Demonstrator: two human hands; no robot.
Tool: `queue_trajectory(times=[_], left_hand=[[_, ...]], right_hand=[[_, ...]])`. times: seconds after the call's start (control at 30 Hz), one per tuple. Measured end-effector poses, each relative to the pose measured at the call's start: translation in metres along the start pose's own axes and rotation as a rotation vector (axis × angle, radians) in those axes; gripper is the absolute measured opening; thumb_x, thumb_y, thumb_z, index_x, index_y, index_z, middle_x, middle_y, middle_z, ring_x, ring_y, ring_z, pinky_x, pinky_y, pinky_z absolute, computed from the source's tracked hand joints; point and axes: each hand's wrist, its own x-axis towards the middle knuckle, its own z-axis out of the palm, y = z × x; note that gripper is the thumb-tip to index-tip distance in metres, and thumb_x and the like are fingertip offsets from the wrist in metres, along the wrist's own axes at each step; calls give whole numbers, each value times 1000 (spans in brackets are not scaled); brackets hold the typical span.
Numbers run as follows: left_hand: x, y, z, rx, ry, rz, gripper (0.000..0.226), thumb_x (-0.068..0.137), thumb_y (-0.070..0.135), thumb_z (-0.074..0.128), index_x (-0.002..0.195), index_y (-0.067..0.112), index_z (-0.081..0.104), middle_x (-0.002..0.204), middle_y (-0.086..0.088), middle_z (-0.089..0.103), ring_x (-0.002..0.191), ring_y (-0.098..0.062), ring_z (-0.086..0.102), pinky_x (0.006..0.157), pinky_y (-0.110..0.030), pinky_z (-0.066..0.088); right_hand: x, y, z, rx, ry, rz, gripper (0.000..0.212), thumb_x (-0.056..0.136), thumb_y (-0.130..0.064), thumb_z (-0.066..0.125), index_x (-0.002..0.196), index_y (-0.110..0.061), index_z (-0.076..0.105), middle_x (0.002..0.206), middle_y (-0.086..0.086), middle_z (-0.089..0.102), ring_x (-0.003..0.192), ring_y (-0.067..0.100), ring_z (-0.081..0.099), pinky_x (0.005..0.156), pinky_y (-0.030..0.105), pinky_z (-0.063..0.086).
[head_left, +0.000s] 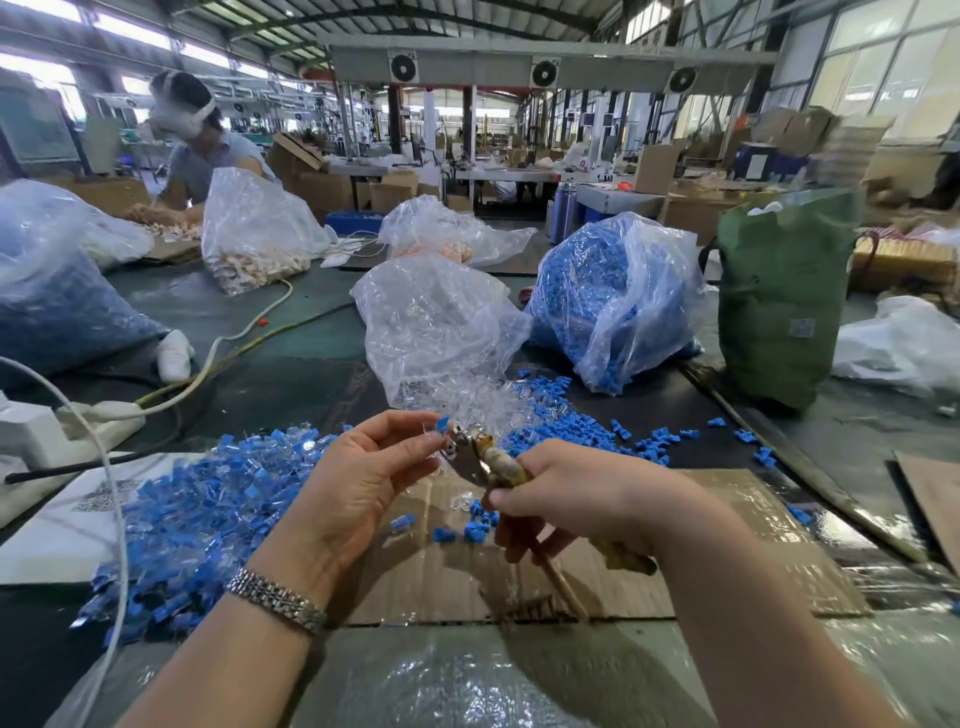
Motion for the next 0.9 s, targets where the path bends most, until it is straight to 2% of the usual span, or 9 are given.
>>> queue_trajectory(times=[0.13,0.27,0.43,0.53,0.63,0.73,0.83,0.9], left_hand=[[-2,0,1,113,-12,19,26,69,8,75,94,8,79,101,-17,76,88,-22,72,80,-28,62],[-4,0,3,215,-12,42,31,69,7,73,99,4,74,99,-16,77,91,-22,72,84,-28,61],[-6,1,4,261,-6,33,34,68,9,73,101,2,73,102,-21,75,94,-27,70,90,-34,60],[-6,1,5,286,-11,45,35,69,11,72,103,2,74,104,-21,75,99,-28,72,92,-35,60],[-5,0,5,340,-11,73,34,73,9,72,105,0,73,103,-18,76,100,-27,73,89,-30,60],[-4,-2,2,374,-11,91,25,81,2,72,106,0,73,104,-14,77,101,-26,74,86,-26,60],[-4,-1,0,407,-19,90,29,76,14,74,104,6,75,101,-10,78,99,-23,74,84,-24,60],[-3,-1,-1,418,-4,104,26,74,17,76,100,13,77,98,-8,78,95,-21,75,83,-27,61]], right_hand=[[4,-2,7,12,13,-14,19,104,-22,52,91,-9,57,89,11,74,82,20,73,88,48,58],[5,5,11,39,13,-12,20,104,-26,52,94,-10,57,87,9,74,79,19,73,88,49,58],[6,12,21,91,76,-30,34,103,-39,52,84,-12,55,74,7,66,62,19,66,73,42,61],[10,13,27,55,135,-36,42,102,-47,51,76,-14,54,66,5,60,55,20,59,65,39,55],[14,14,30,-68,216,-22,45,100,-53,50,74,-17,55,65,2,58,55,17,53,64,33,46],[17,16,30,-58,207,-36,45,101,-53,50,72,-18,54,58,-3,54,49,13,49,59,28,43],[12,14,28,18,143,-35,49,100,-57,48,76,-16,59,62,-3,61,53,13,58,67,34,52],[8,18,22,103,112,-8,53,99,-58,49,91,-7,64,73,2,69,63,19,68,78,42,59]])
